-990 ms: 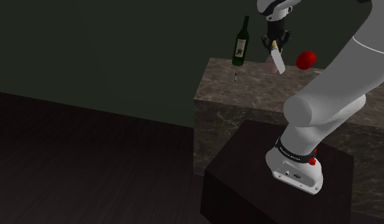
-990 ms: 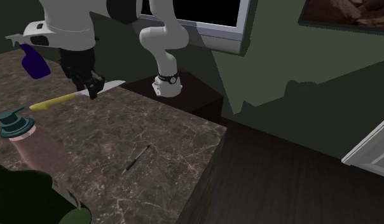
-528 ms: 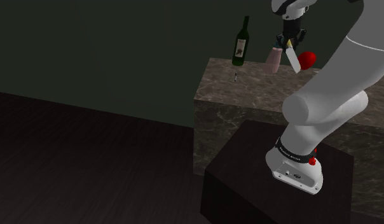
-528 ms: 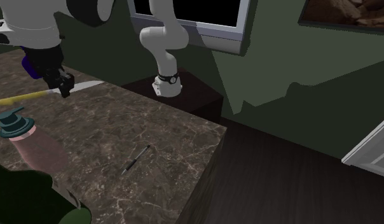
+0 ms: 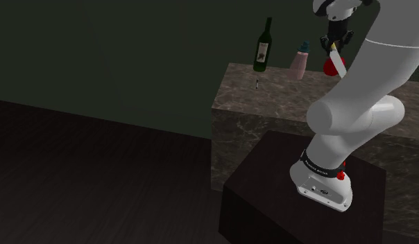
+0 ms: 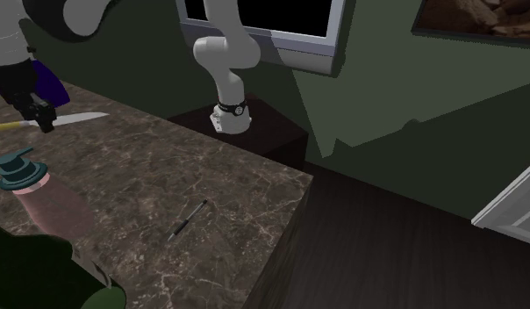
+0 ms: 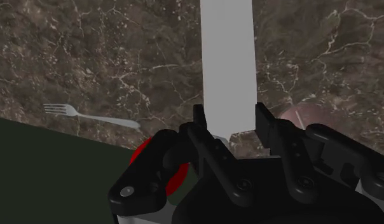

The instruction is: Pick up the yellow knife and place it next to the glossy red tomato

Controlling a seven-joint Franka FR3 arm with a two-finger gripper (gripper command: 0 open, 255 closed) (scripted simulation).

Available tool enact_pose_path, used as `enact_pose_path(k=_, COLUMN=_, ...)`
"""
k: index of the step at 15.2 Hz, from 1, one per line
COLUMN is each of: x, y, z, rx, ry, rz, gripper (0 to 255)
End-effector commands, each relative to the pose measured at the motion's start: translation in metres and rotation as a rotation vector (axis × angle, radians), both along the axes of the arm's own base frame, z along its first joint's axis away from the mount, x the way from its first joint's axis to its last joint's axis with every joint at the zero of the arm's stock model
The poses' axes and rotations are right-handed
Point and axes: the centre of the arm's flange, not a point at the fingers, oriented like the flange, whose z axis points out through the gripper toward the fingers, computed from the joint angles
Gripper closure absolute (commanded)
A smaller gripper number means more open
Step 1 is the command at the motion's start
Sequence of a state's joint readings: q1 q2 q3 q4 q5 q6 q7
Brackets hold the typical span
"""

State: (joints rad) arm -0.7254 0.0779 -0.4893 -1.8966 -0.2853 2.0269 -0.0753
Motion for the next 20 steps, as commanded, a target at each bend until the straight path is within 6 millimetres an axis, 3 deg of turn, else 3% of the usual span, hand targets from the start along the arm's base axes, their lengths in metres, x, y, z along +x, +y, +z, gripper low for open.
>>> enact_pose_path(k=1, x=-0.016, y=-0.021, z=0.0, rx=0.0, ry=0.0, rz=0.002, gripper=255)
enact_pose_path(k=6, x=-0.055, y=-0.07, z=0.0, rx=0.0, ry=0.0, rz=0.002, gripper=255)
enact_pose_path(k=20, x=-0.055, y=-0.07, z=-0.074, rx=0.0, ry=0.0, rz=0.002, gripper=255)
